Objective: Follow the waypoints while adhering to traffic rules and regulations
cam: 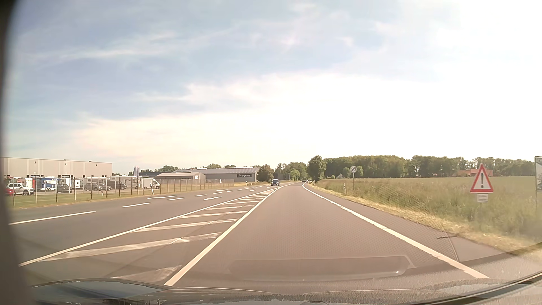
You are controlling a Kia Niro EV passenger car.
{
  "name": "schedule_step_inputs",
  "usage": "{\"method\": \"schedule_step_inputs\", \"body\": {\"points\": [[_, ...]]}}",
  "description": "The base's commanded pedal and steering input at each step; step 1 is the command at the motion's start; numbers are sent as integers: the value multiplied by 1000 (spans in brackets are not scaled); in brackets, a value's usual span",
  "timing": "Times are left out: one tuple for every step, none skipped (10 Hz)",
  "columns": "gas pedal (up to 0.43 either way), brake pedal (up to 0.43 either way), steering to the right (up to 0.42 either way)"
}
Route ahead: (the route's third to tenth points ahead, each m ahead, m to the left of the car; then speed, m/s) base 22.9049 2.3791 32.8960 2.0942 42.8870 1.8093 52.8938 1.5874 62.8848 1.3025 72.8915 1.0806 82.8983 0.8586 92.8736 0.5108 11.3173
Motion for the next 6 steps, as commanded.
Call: {"method": "schedule_step_inputs", "body": {"points": [[319, 0, 0], [319, 0, 0], [319, 0, 0], [319, 0, 0], [319, 0, 0], [319, 0, 0]]}}
